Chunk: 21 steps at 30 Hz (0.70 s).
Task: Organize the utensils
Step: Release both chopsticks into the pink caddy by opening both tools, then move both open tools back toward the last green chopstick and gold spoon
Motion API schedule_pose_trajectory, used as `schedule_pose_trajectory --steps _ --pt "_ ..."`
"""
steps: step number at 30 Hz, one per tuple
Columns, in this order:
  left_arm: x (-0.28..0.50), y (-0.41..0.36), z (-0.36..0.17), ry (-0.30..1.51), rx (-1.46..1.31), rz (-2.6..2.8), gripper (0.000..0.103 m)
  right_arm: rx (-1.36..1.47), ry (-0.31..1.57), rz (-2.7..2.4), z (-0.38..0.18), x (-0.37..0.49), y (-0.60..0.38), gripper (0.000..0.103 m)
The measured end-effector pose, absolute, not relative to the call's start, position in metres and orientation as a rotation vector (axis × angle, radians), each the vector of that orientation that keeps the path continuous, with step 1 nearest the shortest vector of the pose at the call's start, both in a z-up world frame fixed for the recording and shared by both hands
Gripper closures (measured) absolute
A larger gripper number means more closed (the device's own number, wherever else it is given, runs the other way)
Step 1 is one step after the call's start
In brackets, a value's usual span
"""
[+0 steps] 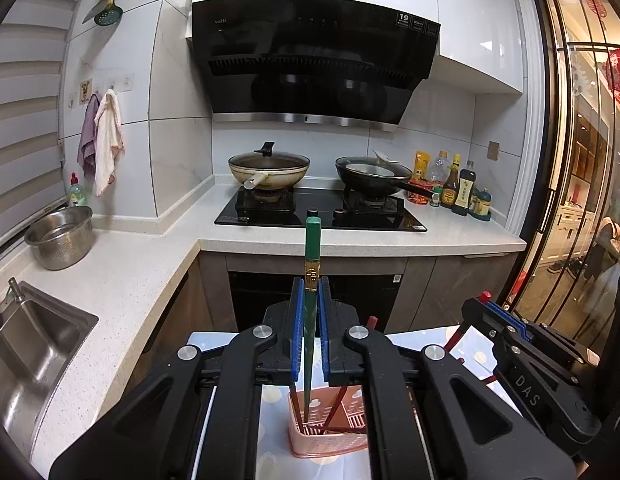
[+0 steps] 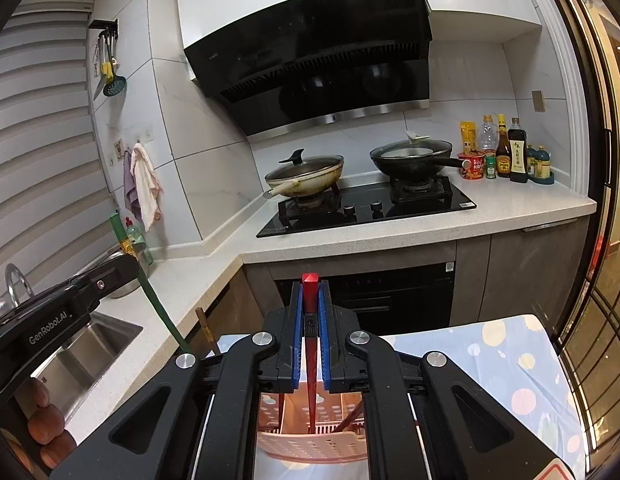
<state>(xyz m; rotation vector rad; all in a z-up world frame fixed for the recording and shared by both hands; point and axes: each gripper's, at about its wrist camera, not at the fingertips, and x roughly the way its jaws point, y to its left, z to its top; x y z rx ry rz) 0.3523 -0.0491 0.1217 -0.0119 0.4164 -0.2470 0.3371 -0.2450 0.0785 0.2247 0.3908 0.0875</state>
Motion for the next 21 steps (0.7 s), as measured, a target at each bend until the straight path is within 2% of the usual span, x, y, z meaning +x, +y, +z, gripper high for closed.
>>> schedule_pose_trajectory --steps 10,12,13,14,15,17,21 --pt "0.354 -0.057 0.113 0.442 -0.003 -0.256 0.096 0.217 0.432 0.083 0.07 0.344 -0.242 0.096" --pt "0.354 -0.058 0.113 0.443 0.001 -0.254 0.096 0.212 0.43 0.078 0.069 0.343 -0.242 0.087" --pt "0.353 -0.059 0.112 0.442 0.009 -0.248 0.093 0.207 0.427 0.072 0.069 0.342 -0.241 0.074" --pt "0.354 -0.059 0.112 0.444 0.014 -0.241 0.082 0.207 0.422 0.07 0.07 0.34 -0.241 0.068" --pt "0.353 -0.06 0.112 0.445 0.015 -0.239 0.078 0.206 0.414 0.069 0.07 0.337 -0.24 0.06" --pt "0.351 -0.059 0.112 0.438 0.01 -0.226 0.061 0.197 0.412 0.07 0.071 0.334 -0.238 0.058" --pt "0.348 -0.058 0.111 0.438 0.012 -0.227 0.06 0.187 0.409 0.075 0.073 0.328 -0.236 0.058"
